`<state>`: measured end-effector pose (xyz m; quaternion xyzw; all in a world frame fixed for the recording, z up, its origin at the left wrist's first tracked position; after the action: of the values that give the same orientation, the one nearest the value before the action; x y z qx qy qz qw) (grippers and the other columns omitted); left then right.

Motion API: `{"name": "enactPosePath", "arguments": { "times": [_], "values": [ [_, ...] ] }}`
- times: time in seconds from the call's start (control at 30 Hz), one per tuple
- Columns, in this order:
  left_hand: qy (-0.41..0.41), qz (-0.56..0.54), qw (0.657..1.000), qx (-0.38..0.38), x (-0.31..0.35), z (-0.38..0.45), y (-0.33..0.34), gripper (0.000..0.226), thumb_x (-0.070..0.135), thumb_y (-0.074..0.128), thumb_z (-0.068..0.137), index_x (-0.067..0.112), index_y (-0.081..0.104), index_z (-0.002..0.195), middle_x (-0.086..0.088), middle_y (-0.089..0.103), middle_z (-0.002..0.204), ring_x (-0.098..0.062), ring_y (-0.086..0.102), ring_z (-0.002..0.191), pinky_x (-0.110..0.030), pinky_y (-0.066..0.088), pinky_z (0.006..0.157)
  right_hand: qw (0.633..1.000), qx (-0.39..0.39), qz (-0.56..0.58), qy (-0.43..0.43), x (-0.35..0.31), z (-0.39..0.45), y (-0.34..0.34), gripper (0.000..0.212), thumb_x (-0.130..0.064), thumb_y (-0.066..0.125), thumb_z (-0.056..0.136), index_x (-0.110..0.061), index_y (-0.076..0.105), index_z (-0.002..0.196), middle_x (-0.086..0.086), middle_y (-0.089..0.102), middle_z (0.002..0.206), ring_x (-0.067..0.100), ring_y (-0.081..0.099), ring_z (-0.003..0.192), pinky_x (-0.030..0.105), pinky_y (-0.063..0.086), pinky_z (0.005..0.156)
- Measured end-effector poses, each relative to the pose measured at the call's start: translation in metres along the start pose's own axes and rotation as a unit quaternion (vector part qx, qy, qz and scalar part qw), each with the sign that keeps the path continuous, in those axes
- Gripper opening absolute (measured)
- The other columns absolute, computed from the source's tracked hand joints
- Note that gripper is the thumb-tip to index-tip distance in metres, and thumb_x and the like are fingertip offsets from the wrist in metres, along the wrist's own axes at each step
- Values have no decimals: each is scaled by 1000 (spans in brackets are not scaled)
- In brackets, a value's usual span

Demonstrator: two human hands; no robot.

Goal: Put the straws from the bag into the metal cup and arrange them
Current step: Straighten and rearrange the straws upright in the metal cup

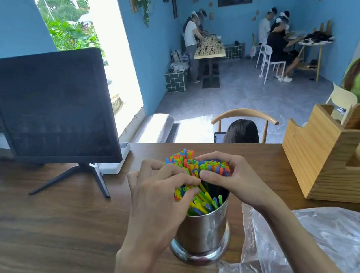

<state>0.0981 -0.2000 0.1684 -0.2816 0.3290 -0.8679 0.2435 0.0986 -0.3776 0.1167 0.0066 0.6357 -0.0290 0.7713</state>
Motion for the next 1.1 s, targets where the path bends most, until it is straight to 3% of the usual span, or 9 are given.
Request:
{"name": "enactPosePath", "arguments": {
  "times": [0.2, 0.3, 0.47, 0.57, 0.7, 0.87, 0.93, 1.0, 1.1],
  "values": [
    [-21, -36, 999, -19, 0, 1, 4, 35, 28, 83, 75, 44, 67, 102, 29, 65, 88, -4, 53, 94, -33, 31, 87, 1000, 5, -1, -4, 1, -1, -2, 32, -28, 73, 88, -15, 72, 117, 0, 78, 108, 19, 75, 102, 25, 59, 80],
    [-31, -47, 997, -49, -2, 2, 10, 47, 29, 86, 71, 47, 59, 106, 27, 63, 88, -1, 50, 96, -21, 26, 90, 1000, 17, -11, -13, 1, 0, -3, 32, -33, 68, 91, -14, 73, 117, 2, 78, 109, 19, 74, 104, 26, 58, 83],
    [-37, -53, 998, -23, -3, 1, 13, 39, 35, 88, 73, 45, 64, 101, 29, 65, 84, -1, 51, 97, -20, 24, 88, 1000, 8, -14, -14, 2, 1, -2, 31, -32, 66, 94, -13, 73, 118, 4, 77, 111, 22, 74, 106, 29, 59, 86],
    [-36, -68, 997, -9, -4, -1, 12, 35, 36, 89, 72, 45, 69, 100, 31, 66, 84, -4, 54, 97, -27, 29, 90, 1000, 6, -15, -11, 0, 0, -1, 32, -32, 65, 93, -13, 72, 118, 3, 78, 110, 19, 74, 104, 26, 59, 83],
    [-48, -102, 993, 20, -5, -3, 8, 29, 40, 88, 71, 44, 71, 94, 30, 68, 83, -4, 57, 99, -35, 33, 95, 999, 6, -31, -13, 0, 1, -1, 36, -41, 67, 93, -15, 73, 118, 1, 77, 111, 18, 74, 105, 26, 59, 84],
    [-92, -170, 977, 88, -10, -7, -1, 18, 53, 81, 69, 46, 77, 86, 23, 61, 92, -5, 59, 101, -41, 53, 84, 999, -12, -32, -18, 0, 0, 0, 69, -70, 72, 76, -19, 71, 122, -2, 75, 118, 19, 72, 111, 27, 58, 86],
    [-72, -197, 968, 135, -8, -4, -11, 19, 43, 84, 71, 45, 79, 89, 18, 63, 97, -13, 64, 96, -41, 56, 78, 999, -27, -30, -31, -4, -2, 2, 73, -71, 72, 75, -20, 68, 127, -3, 73, 123, 16, 69, 116, 25, 56, 89],
    [-24, -202, 964, 171, -1, 0, -21, 22, 29, 87, 73, 34, 79, 93, 16, 71, 102, -19, 65, 98, -36, 55, 82, 997, -21, -36, -58, -11, -3, 4, 75, -71, 70, 77, -20, 65, 132, -4, 71, 128, 13, 65, 122, 23, 52, 96],
    [-15, -258, 944, 206, 2, 4, -38, 19, 20, 85, 76, 26, 78, 93, 4, 74, 103, -15, 68, 99, -24, 51, 87, 992, 11, -76, -100, -22, -4, 3, 59, -67, 62, 85, -28, 67, 130, -11, 66, 134, 11, 56, 132, 38, 44, 111]
  ]
}}
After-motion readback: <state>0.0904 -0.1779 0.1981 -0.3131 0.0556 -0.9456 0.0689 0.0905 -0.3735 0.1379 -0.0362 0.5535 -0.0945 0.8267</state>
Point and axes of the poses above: each hand's wrist, its own z-axis towards the middle knuckle, its own y-axis out of the palm, x = y × z, the point moved 7 cm from there along z, towards the middle knuckle
